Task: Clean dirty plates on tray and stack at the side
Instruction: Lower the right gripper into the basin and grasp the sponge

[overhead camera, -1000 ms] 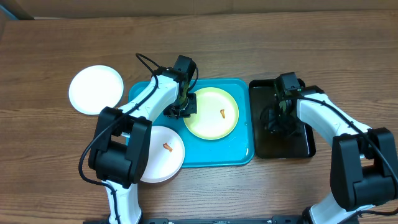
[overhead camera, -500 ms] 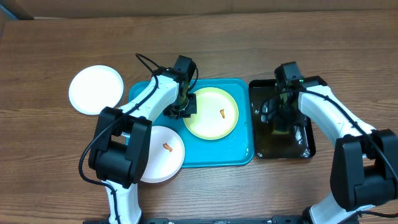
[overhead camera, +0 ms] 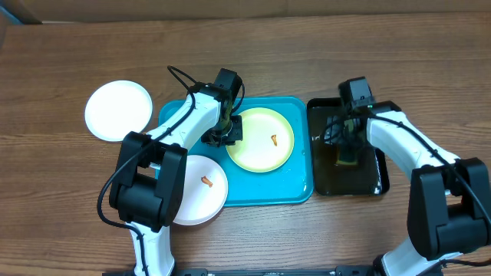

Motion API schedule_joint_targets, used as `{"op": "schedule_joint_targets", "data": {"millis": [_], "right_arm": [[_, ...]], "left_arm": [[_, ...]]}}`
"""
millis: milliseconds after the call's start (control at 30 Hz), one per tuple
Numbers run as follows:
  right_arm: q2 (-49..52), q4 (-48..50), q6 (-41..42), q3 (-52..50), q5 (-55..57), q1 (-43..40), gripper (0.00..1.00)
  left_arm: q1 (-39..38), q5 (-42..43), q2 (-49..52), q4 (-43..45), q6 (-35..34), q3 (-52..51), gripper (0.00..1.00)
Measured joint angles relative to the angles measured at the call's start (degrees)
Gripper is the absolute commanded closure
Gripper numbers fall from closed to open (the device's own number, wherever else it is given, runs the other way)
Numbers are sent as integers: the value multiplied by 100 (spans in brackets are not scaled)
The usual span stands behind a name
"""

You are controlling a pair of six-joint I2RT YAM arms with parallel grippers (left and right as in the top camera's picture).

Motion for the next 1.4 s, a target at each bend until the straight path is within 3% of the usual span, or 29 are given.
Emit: {"op": "schedule_joint_targets", "data": {"millis": [33, 67, 100, 167, 300, 467, 567, 667, 767, 900, 1033, 1067, 1100, 1200, 1267, 1400], "right_arm": [[0, 157, 2, -92, 9, 0, 71], [0, 273, -4, -162, 4, 0, 81], [0, 367, -13, -229, 17, 0, 83], [0, 459, 0, -289, 26, 0, 73], [0, 455, -2, -293, 46, 0, 68], [-2, -555, 7, -72, 46, 0, 57], [-2, -763, 11, -59, 46, 0, 34], [-2, -734, -13, -59, 42, 0, 25], [-2, -538, -2, -59, 39, 0, 34], [-2, -341, -11, -59, 42, 0, 67], [-2, -446, -2, -22, 28, 0, 67], [-2, -546, 2, 26, 24, 0, 65], [-2, -719, 2, 114, 9, 0, 56], [-2, -1110, -28, 422, -37, 0, 19], [-2, -1325, -13, 590, -50, 0, 10], [-2, -1685, -13, 651, -70, 0, 9]], "left_arm": [[0, 0, 0, 2, 0, 0, 85], [0, -2, 0, 0, 0, 0, 84], [0, 0, 0, 0, 0, 0, 84], [0, -4, 0, 0, 0, 0, 84], [0, -15, 0, 2, 0, 0, 77], [0, -22, 0, 0, 0, -11, 73], [0, -24, 0, 17, 0, -11, 69], [0, -59, 0, 92, 0, -17, 68], [0, -90, 0, 229, 0, -22, 69], [0, -118, 0, 424, 2, -26, 63], [0, -170, 0, 503, 2, -31, 64], [0, -195, 0, 503, 2, -31, 69], [0, -216, 0, 503, 0, -33, 74], [0, -249, 0, 483, 22, -31, 88], [2, -264, 0, 444, 9, -31, 96], [0, -232, -35, 367, 20, -17, 96]]}}
